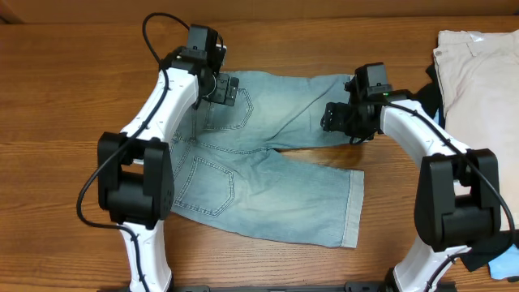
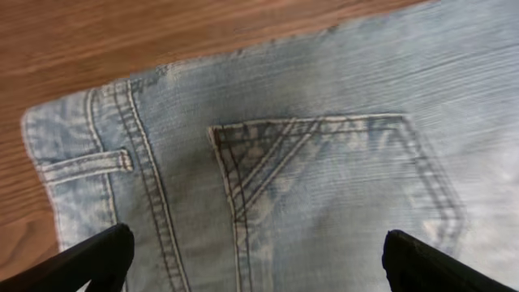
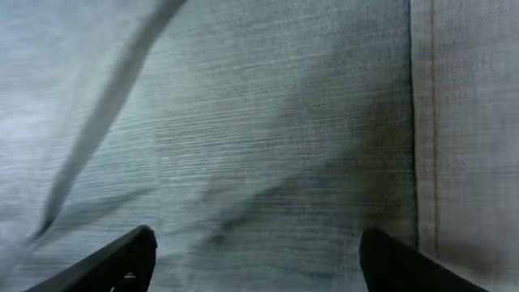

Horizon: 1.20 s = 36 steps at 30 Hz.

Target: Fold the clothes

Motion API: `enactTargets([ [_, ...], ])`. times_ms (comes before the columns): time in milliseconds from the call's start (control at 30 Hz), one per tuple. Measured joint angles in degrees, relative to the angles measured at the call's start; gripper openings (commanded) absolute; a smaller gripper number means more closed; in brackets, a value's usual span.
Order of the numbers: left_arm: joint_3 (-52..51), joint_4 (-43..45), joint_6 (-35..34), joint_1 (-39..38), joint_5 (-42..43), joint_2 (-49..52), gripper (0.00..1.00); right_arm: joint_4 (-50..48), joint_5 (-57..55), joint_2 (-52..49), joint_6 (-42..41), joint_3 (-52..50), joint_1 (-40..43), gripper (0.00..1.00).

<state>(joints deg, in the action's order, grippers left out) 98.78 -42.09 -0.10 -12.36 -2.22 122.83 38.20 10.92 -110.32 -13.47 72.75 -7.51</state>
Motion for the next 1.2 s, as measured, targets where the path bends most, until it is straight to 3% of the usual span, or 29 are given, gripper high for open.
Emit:
enactTargets([
  [333,0.04,1.36,-2.21,0.79,-0.17,7.21,1.0,0.11,-2.95,-2.19,-0.44,0.0,0.04,0.91],
  [500,0.76,1.42,-2.99,2.14,0.28,7.76,1.0,0.87,-5.35,-2.19,-0.68,0.04,0.96,0.91],
  [667,1.25,1.44,-3.15,4.09,0.22,7.98,1.0,0.37,-4.44,-2.19,-1.11,0.26,2.23,1.0],
  [767,3.08,-0.22,-2.86,5.68,-0.68,8.57,1.0,1.6,-3.15,-2.19,-0.76,1.81,3.17,1.0],
  [833,5.77,-3.61,-2.73,7.19,-1.53,9.31,1.0,5.2,-2.47,-2.14,-0.61,4.96,4.09,1.0],
  [1000,23.39,-23.23,-2.69,10.14,-5.51,9.73,1.0,19.17,-1.64,2.08,-1.36,18.29,4.74,1.0],
  [1200,41.77,-44.15,-4.35,9.73,-6.64,3.37,1.0,28.33,-2.25,21.03,-2.82,25.57,3.56,1.0],
])
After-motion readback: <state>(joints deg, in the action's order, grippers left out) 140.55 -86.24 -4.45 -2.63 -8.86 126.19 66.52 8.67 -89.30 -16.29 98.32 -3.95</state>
